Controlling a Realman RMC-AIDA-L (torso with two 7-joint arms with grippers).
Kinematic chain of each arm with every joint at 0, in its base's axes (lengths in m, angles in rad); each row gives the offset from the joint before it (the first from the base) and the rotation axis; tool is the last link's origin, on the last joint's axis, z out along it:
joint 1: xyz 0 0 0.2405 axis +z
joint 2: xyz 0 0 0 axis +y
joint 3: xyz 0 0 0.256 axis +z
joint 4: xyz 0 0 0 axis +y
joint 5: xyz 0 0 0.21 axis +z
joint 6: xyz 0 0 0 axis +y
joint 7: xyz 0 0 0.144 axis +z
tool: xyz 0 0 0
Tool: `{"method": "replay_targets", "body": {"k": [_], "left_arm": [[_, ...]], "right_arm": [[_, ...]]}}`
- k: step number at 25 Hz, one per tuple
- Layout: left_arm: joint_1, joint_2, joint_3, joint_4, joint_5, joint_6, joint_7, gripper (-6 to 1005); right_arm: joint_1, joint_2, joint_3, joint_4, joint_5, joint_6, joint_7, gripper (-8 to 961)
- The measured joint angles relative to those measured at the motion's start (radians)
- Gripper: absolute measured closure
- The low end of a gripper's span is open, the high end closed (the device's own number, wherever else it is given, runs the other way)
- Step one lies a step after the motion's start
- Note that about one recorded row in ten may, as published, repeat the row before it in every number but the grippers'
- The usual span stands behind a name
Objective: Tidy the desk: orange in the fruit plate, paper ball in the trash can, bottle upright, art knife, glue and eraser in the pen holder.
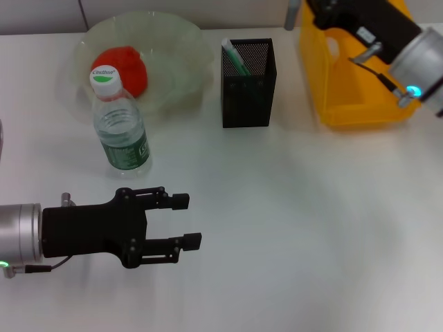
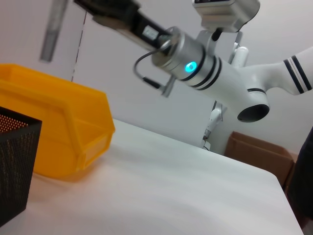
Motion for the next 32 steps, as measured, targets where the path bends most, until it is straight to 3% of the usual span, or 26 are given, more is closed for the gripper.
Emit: {"method": "replay_targets", "body": {"k": [3, 6, 7, 11, 15, 16, 17, 19, 21, 22, 25, 28, 30, 32], "left_arm": [[0.0, 0.0, 0.001, 0.0, 0.0, 0.0, 0.001, 268], [0.0, 0.0, 0.0, 0.0, 0.0, 0.0, 0.002, 268], [0.0, 0.0, 0.0, 0.0, 0.0, 0.0, 0.002, 268], [0.0, 0.001, 0.0, 0.0, -0.001, 0.0, 0.002, 268], [0.0, 0.001, 0.001, 0.0, -0.001, 0.001, 0.002, 267], [0.0, 0.002, -0.001, 0.0, -0.001, 0.008, 0.002, 267], [0.0, 0.002, -0.001, 0.0, -0.001, 0.008, 0.002, 267], [0.0, 0.005, -0.004, 0.002, -0.001, 0.023, -0.001, 267], [0.0, 0.012, -0.003, 0.013, 0.003, 0.07, -0.006, 267], [0.0, 0.012, -0.003, 0.013, 0.003, 0.07, -0.006, 267], [0.0, 0.023, 0.001, 0.037, 0.007, 0.136, -0.007, 267], [-0.002, 0.034, -0.001, 0.049, 0.006, 0.154, -0.022, 266], [-0.007, 0.041, -0.004, 0.05, 0.002, 0.156, -0.025, 266], [-0.011, 0.044, -0.009, 0.05, 0.0, 0.157, -0.026, 265]], "right_arm": [[0.042, 0.0, -0.053, 0.013, -0.01, 0.107, -0.016, 804], [0.053, -0.006, -0.185, -0.025, -0.012, 0.195, 0.115, 771], [0.053, -0.006, -0.185, -0.025, -0.012, 0.195, 0.115, 760], [-0.007, -0.008, -0.289, -0.12, -0.014, 0.235, 0.255, 679], [-0.069, -0.012, -0.32, -0.188, -0.021, 0.205, 0.348, 585], [-0.136, -0.026, -0.33, -0.257, -0.056, 0.149, 0.43, 562], [-0.136, -0.026, -0.33, -0.257, -0.056, 0.149, 0.43, 538], [-0.21, -0.044, -0.329, -0.338, -0.129, 0.065, 0.517, 479], [-0.309, -0.067, -0.308, -0.466, -0.301, -0.098, 0.628, 405], [-0.309, -0.067, -0.308, -0.466, -0.301, -0.098, 0.628, 369], [-0.375, -0.083, -0.225, -0.531, -0.496, -0.343, 0.641, 266], [-0.392, -0.086, -0.115, -0.524, -0.66, -0.541, 0.595, 177], [-0.394, -0.085, -0.075, -0.503, -0.714, -0.614, 0.56, 118], [-0.395, -0.082, -0.065, -0.48, -0.731, -0.647, 0.526, 119]]}}
